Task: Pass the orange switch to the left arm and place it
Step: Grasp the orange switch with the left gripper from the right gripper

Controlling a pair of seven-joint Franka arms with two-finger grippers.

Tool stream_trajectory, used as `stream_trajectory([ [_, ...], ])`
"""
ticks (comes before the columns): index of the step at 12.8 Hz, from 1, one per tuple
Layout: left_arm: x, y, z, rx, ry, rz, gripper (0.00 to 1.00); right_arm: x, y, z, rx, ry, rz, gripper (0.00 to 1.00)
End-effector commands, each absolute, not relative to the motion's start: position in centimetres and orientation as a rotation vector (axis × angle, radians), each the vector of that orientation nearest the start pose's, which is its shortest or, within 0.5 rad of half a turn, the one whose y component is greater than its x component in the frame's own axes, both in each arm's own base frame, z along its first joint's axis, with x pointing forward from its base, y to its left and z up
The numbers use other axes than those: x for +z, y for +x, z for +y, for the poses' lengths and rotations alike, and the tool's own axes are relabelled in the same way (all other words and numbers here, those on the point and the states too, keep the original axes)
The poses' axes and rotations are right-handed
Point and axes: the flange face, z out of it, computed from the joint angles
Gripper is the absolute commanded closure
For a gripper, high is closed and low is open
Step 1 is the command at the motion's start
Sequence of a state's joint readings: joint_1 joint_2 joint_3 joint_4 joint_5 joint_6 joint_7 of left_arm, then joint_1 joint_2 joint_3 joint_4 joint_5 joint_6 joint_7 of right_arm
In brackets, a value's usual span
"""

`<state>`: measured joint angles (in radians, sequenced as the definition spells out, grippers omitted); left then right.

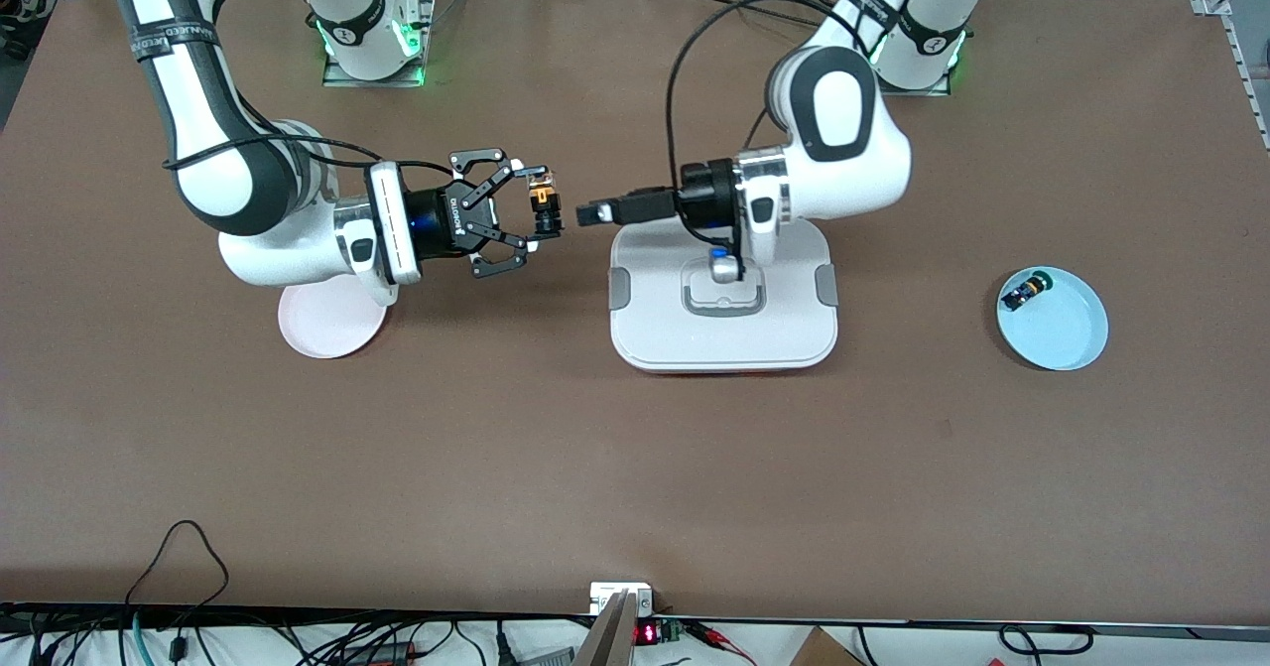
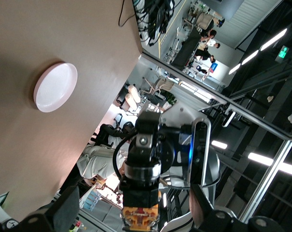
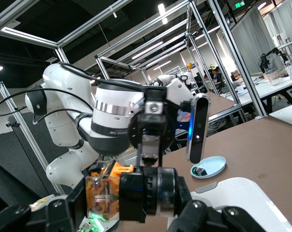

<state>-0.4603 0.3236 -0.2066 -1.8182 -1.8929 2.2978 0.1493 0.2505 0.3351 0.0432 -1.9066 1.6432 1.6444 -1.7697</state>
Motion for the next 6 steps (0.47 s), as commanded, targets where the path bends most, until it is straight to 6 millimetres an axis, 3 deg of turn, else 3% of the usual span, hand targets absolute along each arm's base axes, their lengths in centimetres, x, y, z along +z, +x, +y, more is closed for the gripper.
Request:
stream_trajectory([
  [1,41.4,51.3,-43.6,-0.25,1.599,0.498,0.0,38.0,55.3,27.4,-0.668,-1.276,-0.892,0.88],
  [6,40.9,50.6,-44.7,-0.287,1.551,0.546,0.02,38.1,55.3,27.5,-0.662,-1.279,-0.888,0.88],
])
